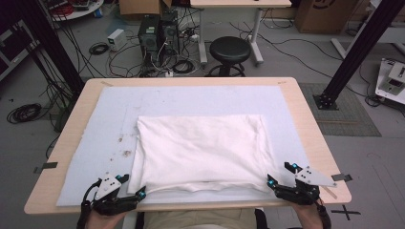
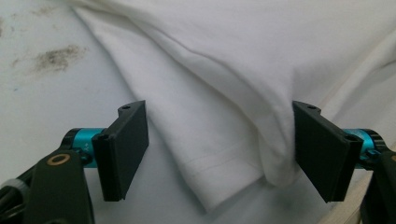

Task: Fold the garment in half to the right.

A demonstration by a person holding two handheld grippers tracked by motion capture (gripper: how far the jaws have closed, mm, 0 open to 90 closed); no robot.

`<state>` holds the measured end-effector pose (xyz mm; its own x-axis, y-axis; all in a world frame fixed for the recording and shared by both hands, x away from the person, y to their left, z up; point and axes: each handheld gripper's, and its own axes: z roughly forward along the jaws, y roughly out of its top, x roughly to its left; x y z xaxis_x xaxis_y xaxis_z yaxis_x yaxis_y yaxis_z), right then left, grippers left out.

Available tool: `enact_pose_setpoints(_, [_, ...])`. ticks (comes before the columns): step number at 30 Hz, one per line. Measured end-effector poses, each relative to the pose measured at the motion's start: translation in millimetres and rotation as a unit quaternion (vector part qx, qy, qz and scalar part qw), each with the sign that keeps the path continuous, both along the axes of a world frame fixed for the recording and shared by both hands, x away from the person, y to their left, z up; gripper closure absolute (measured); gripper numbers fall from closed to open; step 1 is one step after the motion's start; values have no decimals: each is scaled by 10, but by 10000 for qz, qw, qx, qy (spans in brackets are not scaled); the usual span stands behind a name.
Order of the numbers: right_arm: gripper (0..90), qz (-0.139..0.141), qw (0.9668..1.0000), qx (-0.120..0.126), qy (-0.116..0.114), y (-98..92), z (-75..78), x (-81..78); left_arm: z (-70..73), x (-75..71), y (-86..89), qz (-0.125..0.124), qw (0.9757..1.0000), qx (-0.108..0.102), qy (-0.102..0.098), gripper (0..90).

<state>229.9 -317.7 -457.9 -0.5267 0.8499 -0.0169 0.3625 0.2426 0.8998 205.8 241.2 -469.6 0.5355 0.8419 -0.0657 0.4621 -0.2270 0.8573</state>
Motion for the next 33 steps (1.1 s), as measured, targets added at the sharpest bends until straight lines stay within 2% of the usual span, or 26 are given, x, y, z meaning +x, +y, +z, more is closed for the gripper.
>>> enact_pose_setpoints(3, [215, -29, 10000, 13, 3, -5, 3, -3, -5, 2, 31, 7, 10000, -76, -4, 257])
enact_pose_setpoints(6, [215, -33, 10000, 5, -9, -8, 1, -6, -15, -17, 22, 74, 9999, 4, -102, 304])
enact_pose_setpoints(9, [215, -53, 10000, 8, -13, -6, 2, -9, -21, -30, 16, 83, 9999, -5, -133, 338])
enact_pose_setpoints(12, [215, -50, 10000, 17, 2, 2, 3, -11, -24, -52, 8, 2, 9999, -29, -170, 367])
enact_pose_setpoints(14, [215, -25, 10000, -6, -9, 13, 6, -7, -26, -62, 4, -40, 9998, -42, -189, 444])
enact_pose_setpoints(18, [215, 10, 10000, 10, -11, 23, 25, 4, -34, -69, 4, -85, 9997, -85, -210, 479])
enact_pose_setpoints(22, [215, 59, 9999, 62, -62, 22, 111, 59, -37, -79, -2, -158, 9996, -91, -238, 523])
enact_pose_setpoints(26, [215, 93, 9996, 227, -130, 40, 241, 163, -38, -92, -22, -277, 9992, -87, -278, 629])
enact_pose_setpoints(28, [215, 117, 9995, 226, -163, 55, 280, 197, -39, -92, -22, -285, 9992, -101, -275, 657])
enact_pose_setpoints(30, [215, 245, 9994, 152, -203, 136, 395, 306, -44, -92, -22, -305, 9990, -143, -278, 680])
enact_pose_setpoints(33, [215, 377, 9990, 175, -161, 240, 488, 435, -48, -94, -27, -319, 9989, -151, -298, 717])
